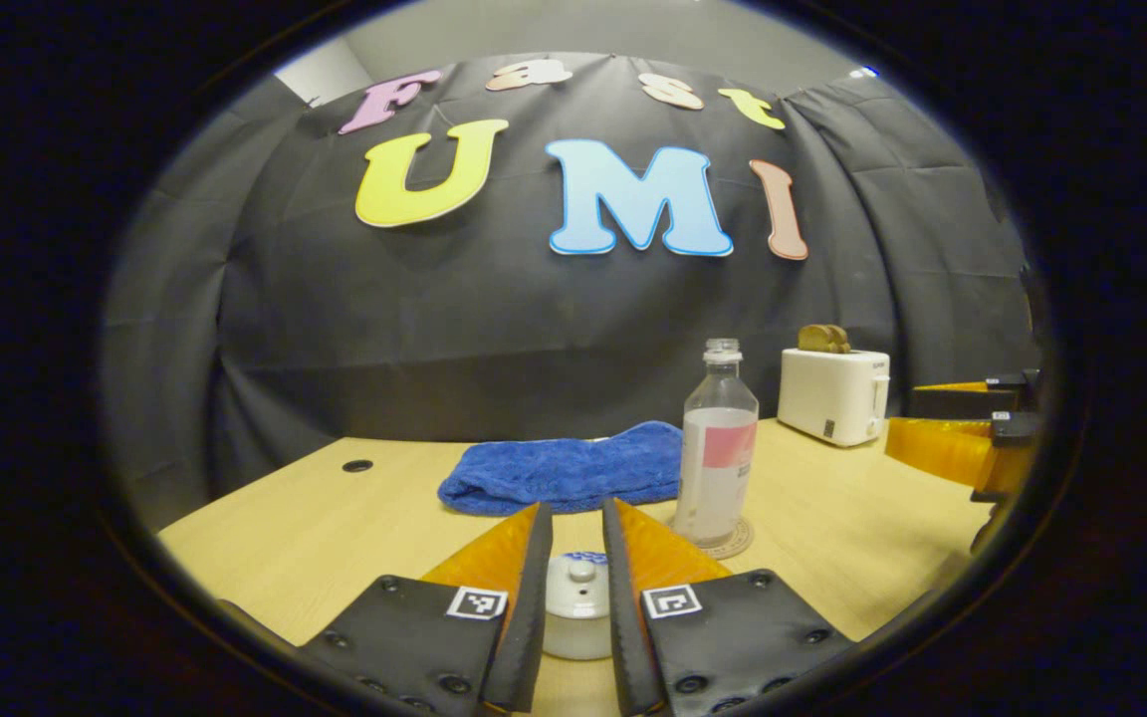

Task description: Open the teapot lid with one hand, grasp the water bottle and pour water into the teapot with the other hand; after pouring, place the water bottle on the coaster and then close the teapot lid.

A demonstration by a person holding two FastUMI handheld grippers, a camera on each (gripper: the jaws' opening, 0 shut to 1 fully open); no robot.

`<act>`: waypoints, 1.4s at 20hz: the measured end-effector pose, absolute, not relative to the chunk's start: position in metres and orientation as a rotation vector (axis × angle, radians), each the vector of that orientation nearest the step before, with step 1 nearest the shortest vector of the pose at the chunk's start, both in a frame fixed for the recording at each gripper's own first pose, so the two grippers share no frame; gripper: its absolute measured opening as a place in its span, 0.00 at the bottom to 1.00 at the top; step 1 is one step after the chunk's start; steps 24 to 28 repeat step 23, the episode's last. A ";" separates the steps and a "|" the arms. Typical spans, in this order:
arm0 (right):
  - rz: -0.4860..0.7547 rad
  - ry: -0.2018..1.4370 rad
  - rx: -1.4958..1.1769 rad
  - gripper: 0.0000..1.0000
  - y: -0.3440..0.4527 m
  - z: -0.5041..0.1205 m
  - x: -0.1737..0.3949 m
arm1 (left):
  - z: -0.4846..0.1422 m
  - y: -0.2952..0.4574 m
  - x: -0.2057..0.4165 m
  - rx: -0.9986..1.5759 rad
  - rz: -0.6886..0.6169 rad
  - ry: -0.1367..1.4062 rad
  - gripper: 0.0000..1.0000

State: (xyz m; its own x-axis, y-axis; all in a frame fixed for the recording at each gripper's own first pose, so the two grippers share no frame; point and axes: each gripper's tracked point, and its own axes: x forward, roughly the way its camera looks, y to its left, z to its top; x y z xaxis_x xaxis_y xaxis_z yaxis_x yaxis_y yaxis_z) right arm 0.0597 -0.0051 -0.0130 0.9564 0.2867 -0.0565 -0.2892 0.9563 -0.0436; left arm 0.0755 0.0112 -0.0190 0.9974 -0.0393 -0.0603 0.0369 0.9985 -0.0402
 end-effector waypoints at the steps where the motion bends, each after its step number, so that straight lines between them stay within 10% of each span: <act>1: 0.289 0.052 -0.049 0.97 -0.005 -0.013 0.058 | -0.019 0.008 0.069 -0.047 -0.048 0.065 0.46; 6: 0.255 0.039 -0.022 0.97 -0.008 -0.010 0.045 | -0.007 -0.003 0.043 -0.023 -0.053 0.027 1.00; 28: 0.183 0.022 0.013 0.96 -0.030 -0.019 0.010 | -0.013 -0.007 0.004 -0.079 -0.014 0.020 0.99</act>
